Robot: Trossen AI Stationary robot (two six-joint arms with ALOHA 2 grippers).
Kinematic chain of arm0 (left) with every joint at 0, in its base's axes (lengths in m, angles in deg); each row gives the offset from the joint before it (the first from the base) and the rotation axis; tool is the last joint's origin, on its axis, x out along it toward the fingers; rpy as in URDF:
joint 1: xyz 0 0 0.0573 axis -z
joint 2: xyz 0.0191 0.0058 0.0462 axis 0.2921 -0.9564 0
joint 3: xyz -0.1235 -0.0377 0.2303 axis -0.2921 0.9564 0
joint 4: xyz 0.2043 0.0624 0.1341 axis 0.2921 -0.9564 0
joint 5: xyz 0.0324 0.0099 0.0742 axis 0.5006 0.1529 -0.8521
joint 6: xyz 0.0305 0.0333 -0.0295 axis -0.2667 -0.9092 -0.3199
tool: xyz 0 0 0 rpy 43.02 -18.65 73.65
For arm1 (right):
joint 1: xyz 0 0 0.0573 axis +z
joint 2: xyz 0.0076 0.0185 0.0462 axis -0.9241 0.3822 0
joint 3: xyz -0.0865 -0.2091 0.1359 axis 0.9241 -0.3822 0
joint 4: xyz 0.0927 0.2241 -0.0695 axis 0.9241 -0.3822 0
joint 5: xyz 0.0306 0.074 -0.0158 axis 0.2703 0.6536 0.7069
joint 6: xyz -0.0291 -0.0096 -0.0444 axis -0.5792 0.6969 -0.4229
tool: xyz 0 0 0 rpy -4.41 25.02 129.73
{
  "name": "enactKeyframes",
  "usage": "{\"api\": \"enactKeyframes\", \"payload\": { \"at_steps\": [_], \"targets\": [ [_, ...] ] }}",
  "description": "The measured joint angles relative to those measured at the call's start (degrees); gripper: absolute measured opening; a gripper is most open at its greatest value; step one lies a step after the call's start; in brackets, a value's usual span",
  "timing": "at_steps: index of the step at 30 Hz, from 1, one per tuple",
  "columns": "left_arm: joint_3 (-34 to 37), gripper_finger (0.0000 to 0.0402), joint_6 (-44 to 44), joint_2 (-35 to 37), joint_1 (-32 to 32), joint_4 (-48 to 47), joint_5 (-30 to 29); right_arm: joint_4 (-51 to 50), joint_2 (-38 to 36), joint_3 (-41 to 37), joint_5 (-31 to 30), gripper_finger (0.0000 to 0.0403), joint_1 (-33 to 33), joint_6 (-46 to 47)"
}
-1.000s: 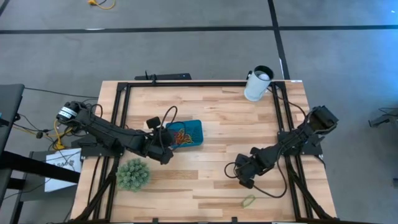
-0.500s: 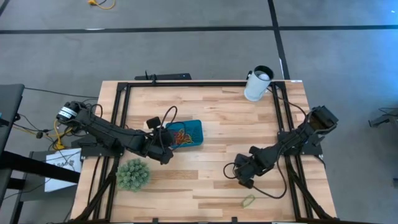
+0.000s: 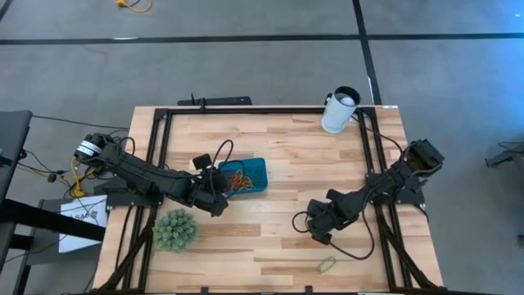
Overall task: Pick and place items into bin
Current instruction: Put the green rubber band into the blue bin
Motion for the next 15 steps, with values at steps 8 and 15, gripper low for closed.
{"api": "enactKeyframes", "payload": {
  "at_steps": [8,15],
  "targets": [
    [0.0,0.0101,0.0,0.0,0.0,0.0,0.0,5.6,0.0,0.0,2.4,0.0069,-0.5,-1.2],
    [0.0,0.0101,0.0,0.0,0.0,0.0,0.0,4.8,0.0,0.0,2.9,0.0069,0.3,0.6]
  ]
}}
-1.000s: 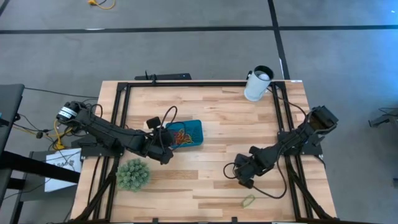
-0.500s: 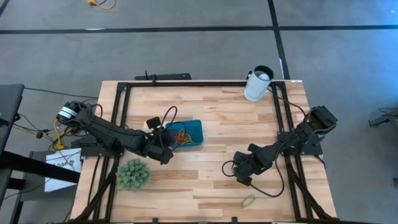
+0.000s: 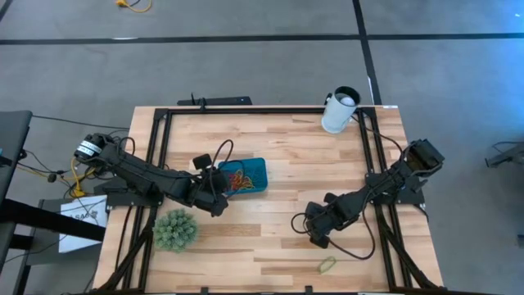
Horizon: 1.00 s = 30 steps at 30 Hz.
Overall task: Pick and place items into bin
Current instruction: Put the green rubber band into the blue bin
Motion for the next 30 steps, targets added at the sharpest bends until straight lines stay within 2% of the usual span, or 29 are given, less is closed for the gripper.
{"api": "enactKeyframes", "payload": {
  "at_steps": [12,30],
  "targets": [
    [0.0,0.0101,0.0,0.0,0.0,0.0,0.0,2.2,-0.1,-2.8,0.0,0.0069,0.0,0.6],
    [0.0,0.0101,0.1,0.0,0.0,0.0,0.5,3.8,-0.1,-2.9,0.7,0.0069,0.0,0.0]
  ]
}}
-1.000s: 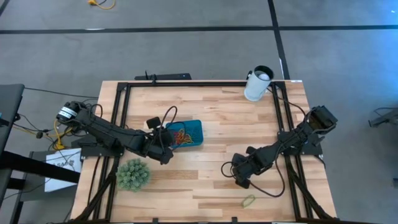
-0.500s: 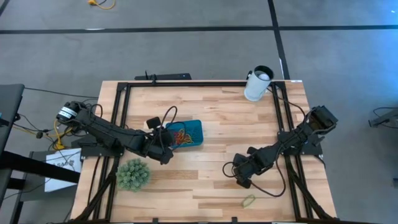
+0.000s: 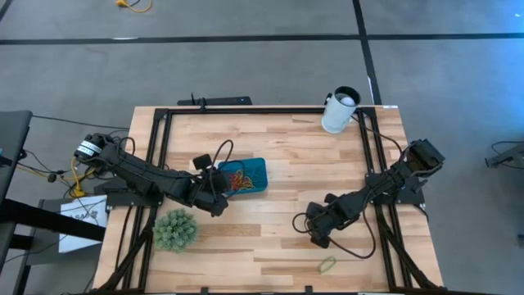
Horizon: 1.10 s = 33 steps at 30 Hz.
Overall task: Pick and place items into bin
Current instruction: Put the green rubber band into the blue bin
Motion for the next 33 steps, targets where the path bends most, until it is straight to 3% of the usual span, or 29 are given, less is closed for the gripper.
{"api": "enactKeyframes", "payload": {
  "at_steps": [33],
  "targets": [
    [0.0,0.0101,0.1,0.0,0.0,0.1,1.6,-0.1,-0.1,0.0,0.1,0.0069,-0.1,-0.6]
  ]
}}
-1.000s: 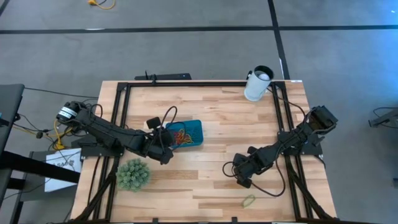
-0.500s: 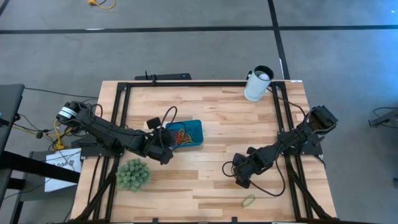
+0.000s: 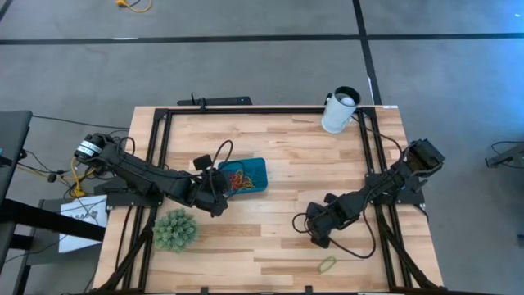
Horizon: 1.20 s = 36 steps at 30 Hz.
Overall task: Pick and place items into bin
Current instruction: Put the green rubber band into the blue bin
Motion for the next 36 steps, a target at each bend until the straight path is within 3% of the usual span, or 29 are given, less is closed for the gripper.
{"api": "enactKeyframes", "payload": {
  "at_steps": [12,18,21,26,33,36],
  "targets": [
    [0.0,0.0101,0.0,0.0,0.0,0.0,0.5,6.9,-0.4,-4.3,-1.6,0.0054,0.0,0.6],
    [0.0,0.0101,-0.1,0.0,0.0,0.0,0.5,7.3,-0.2,-3.9,-3.5,0.001,-0.7,-2.3],
    [0.0,0.0101,-0.5,0.0,0.0,0.0,0.3,7.3,0.1,-1.2,-4.4,0.0007,-1.0,-5.6],
    [0.0,0.0101,-1.9,0.0,0.0,0.0,-6.5,12.0,-0.4,4.8,-8.7,0.0003,-2.6,-15.1],
    [0.0,0.0101,1.1,0.0,0.0,-0.5,-19.6,24.3,-0.5,10.8,-21.8,0.0001,-11.4,-33.1],
    [0.0,0.0101,3.2,0.0,0.0,-0.8,-20.5,39.0,0.1,11.3,-17.5,0.0001,-16.7,-40.5]
  ]
}}
